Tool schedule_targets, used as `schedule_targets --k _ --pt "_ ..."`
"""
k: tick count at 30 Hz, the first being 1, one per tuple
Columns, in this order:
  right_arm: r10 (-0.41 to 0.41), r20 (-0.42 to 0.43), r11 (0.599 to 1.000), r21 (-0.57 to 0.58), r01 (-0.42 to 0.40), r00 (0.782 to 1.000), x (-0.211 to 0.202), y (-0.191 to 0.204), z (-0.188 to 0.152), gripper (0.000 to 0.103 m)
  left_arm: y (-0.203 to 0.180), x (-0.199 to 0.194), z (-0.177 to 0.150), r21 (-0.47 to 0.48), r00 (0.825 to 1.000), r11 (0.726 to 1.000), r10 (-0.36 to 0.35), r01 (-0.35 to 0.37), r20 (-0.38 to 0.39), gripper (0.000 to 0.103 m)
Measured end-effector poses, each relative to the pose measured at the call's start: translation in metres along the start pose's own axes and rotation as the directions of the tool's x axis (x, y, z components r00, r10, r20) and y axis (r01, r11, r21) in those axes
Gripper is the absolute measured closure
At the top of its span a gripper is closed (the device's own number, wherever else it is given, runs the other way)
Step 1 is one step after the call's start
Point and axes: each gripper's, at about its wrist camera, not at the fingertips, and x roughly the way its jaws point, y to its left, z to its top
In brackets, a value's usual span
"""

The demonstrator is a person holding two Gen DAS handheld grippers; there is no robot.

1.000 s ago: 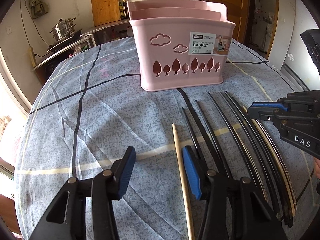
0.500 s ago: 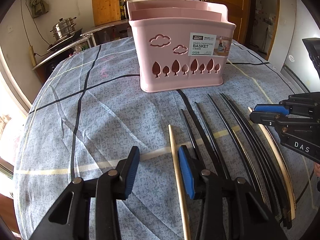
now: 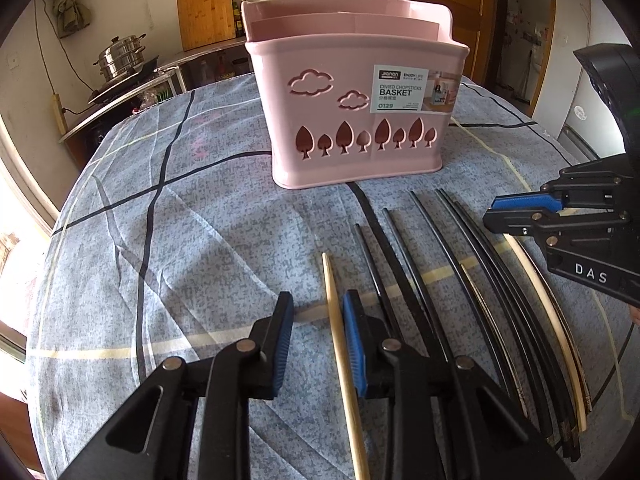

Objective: Organize utensils
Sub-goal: 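Close the left gripper on a wooden chopstick while the right gripper closes on another, then lift the left gripper's chopstick into the pink basket while the right gripper does likewise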

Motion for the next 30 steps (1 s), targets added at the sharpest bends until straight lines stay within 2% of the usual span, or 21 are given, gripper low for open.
schedule_targets --k 4,6,8,11,17,20,25,30 --pt "0.010 0.013 1.000 0.029 -0.011 1.000 -0.003 -0.005 -0.006 0.093 0.001 0.000 -0.001 -0.004 1.000 1.000 -0.009 0.009 0.000 0.078" --pt "0.024 0.018 0.999 0.045 -0.025 1.000 -0.005 -0.010 -0.010 0.094 0.002 -0.001 -0.001 -0.010 1.000 1.000 -0.021 0.021 -0.001 0.088" --pt "0.042 0.030 0.997 0.067 -0.044 0.999 -0.010 -0.017 -0.015 0.096 0.002 -0.001 -0.002 -0.014 1.000 0.999 -0.029 0.029 0.001 0.094" --pt "0.071 0.063 0.991 0.107 -0.078 0.995 -0.018 -0.025 -0.020 0.099 0.003 -0.002 -0.002 -0.017 0.999 0.999 -0.037 0.037 0.001 0.096" --pt "0.102 0.110 0.983 0.139 -0.117 0.989 -0.033 -0.037 -0.025 0.099 0.006 -0.004 -0.004 -0.032 0.998 0.997 -0.064 0.064 -0.003 0.097" --pt "0.108 0.101 0.988 0.099 -0.118 0.989 -0.036 -0.032 -0.027 0.099 0.008 -0.005 -0.005 -0.034 0.998 0.997 -0.062 0.062 -0.004 0.097" --pt "0.073 0.118 0.992 0.095 -0.084 0.990 -0.040 -0.033 -0.031 0.099 0.014 -0.006 -0.007 -0.056 0.999 0.997 -0.054 0.053 -0.002 0.097" --pt "0.069 0.183 0.986 0.140 -0.095 0.981 -0.059 -0.043 -0.029 0.099 0.021 -0.017 -0.005 -0.083 0.996 0.992 -0.090 0.091 0.012 0.097"
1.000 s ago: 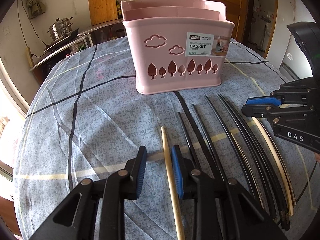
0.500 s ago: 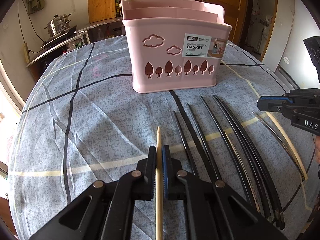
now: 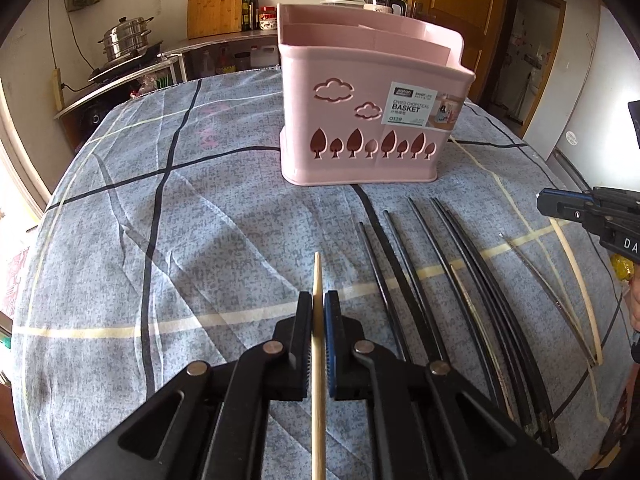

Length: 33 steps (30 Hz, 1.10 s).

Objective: Organize utensils
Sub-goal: 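Lift the left gripper's chopstick into the pink basket while the right gripper does likewise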

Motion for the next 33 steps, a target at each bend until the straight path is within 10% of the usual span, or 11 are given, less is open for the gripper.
schedule_targets --k 15,33 --pt "0.000 0.231 1.000 -0.028 0.006 0.973 -0.091 0.016 0.032 0.099 -0.002 -0.108 0.036 0.034 0.970 0.996 -0.083 0.078 0.226 0.097" --pt "0.024 0.342 0.998 -0.055 -0.005 0.940 -0.125 0.036 0.061 0.099 -0.009 -0.145 0.072 0.070 0.941 0.989 -0.142 0.127 0.306 0.097"
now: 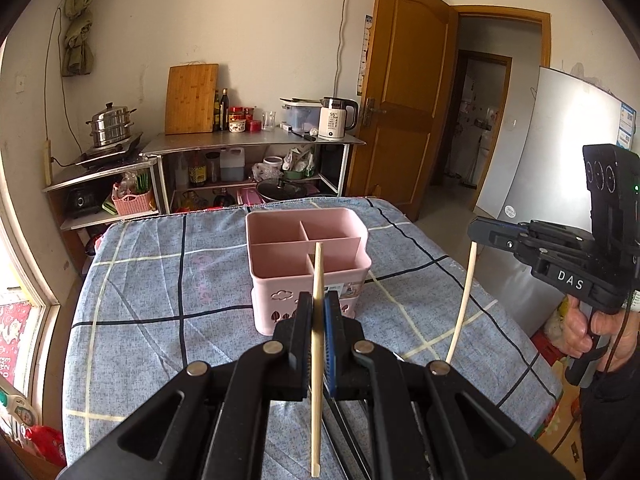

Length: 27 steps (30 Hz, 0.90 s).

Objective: Organize utensils
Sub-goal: 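Lift the left gripper's chopstick into the pink basket while the right gripper does likewise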

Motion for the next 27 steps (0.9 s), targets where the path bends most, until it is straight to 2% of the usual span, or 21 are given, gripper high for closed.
schedule_targets --k 9,18,27 --pt "0.038 0.043 0.999 0.018 -0.038 0.998 0.023 0.007 0.032 0.099 0.017 0.031 0.046 -0.030 0.999 0.999 -0.015 0.016 0.029 0.097" --pt "0.062 0.124 0.996 0.056 -0.070 0.990 0.054 0.001 0.080 0.099 0.045 0.054 0.105 -0.075 0.992 0.997 -0.006 0.015 0.127 0.097" --pt "0.086 0.182 0.990 0.093 -0.105 0.979 0.084 -0.004 0.113 0.099 0.063 0.082 0.129 -0.079 0.982 0.997 0.023 -0.008 0.190 0.097"
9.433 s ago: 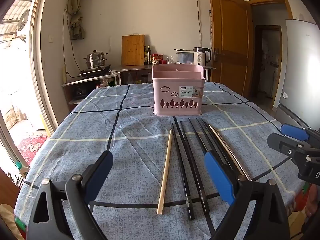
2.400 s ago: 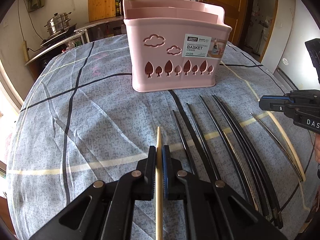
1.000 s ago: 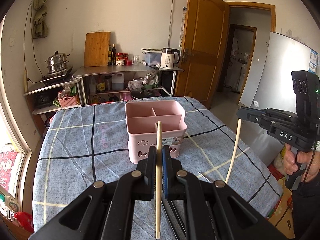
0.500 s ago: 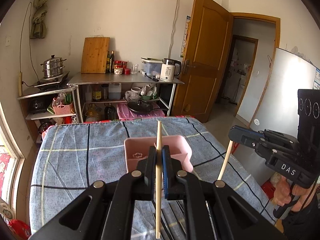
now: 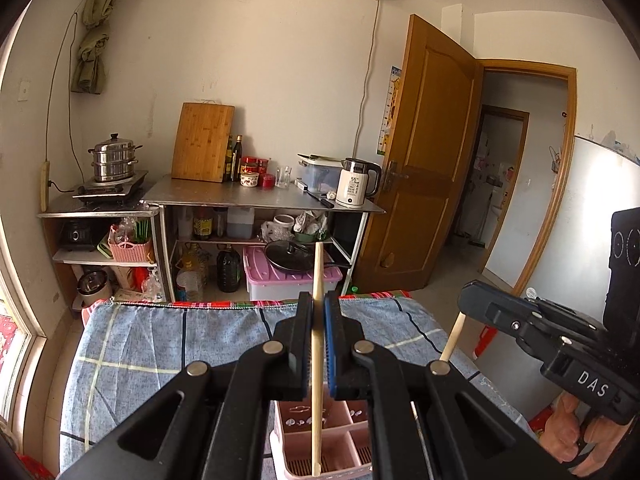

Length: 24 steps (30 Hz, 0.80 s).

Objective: Organize utensils
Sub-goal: 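Lift the left gripper's chopstick into the pink basket while the right gripper does likewise, then open the left gripper in the basket while the right gripper releases its chopstick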

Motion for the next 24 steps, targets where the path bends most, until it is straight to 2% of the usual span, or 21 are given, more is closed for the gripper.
schedule_targets --k 6,19,22,23,24 --pt "0.014 0.009 1.000 0.001 -0.014 1.000 0.020 0.003 -0.005 0.099 0.008 0.011 -0.015 -0.006 1.000 1.000 -0.011 0.011 0.005 0.097" --pt "0.004 -0.131 0.999 0.033 0.000 0.991 0.053 -0.011 -0.057 0.099 0.013 0.032 -0.062 -0.023 0.994 1.000 -0.014 0.011 -0.104 0.097" --pt "-0.003 -0.129 0.999 0.046 0.009 0.992 0.050 -0.016 -0.059 0.099 0.013 0.030 -0.066 -0.031 0.994 0.999 -0.017 0.014 -0.111 0.096" --pt "0.006 -0.134 0.999 0.052 0.001 0.991 0.050 -0.017 -0.057 0.099 0.013 0.029 -0.066 -0.030 0.994 1.000 -0.012 0.009 -0.112 0.093" --pt "0.011 -0.139 0.999 0.053 -0.004 0.990 0.048 -0.017 -0.056 0.099 0.013 0.028 -0.066 -0.031 0.994 1.000 -0.006 0.003 -0.112 0.084"
